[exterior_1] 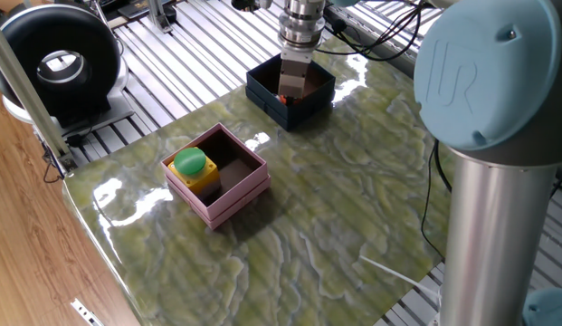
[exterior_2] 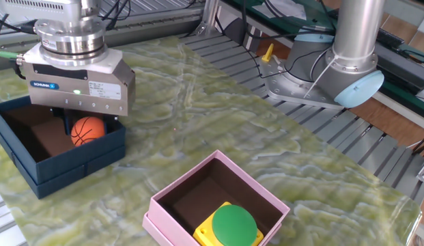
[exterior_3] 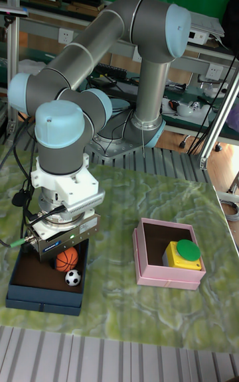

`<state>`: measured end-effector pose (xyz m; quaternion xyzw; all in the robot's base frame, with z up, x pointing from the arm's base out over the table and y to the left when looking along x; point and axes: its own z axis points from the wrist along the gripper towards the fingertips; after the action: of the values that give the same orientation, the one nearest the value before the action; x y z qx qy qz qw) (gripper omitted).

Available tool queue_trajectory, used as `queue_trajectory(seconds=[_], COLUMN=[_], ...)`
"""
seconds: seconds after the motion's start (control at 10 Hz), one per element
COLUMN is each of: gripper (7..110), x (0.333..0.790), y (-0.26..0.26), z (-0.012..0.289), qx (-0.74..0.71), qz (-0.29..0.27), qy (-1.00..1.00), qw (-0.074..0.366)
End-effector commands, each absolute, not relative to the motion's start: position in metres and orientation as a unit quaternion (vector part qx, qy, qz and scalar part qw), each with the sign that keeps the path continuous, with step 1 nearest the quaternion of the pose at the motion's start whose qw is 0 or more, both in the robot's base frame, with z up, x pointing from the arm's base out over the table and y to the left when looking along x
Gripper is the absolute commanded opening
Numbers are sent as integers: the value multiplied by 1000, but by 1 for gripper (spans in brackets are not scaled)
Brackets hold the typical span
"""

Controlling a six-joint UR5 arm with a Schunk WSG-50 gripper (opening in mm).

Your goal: Move an object from one box to another

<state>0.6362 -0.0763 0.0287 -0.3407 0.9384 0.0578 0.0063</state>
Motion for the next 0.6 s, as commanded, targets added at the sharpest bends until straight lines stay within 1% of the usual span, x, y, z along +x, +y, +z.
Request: queue_trajectory(seconds=[0.0,0.2,0.4,0.5], gripper=[7,7,7,7], x=[638,644,658,661], y=[-75,-75,-86,-85], z=[47,61,77,87], qx=[-334,-335,-349,-352], qz=[59,53,14,7], qy=[941,941,937,936], qw=[3,0,3,0])
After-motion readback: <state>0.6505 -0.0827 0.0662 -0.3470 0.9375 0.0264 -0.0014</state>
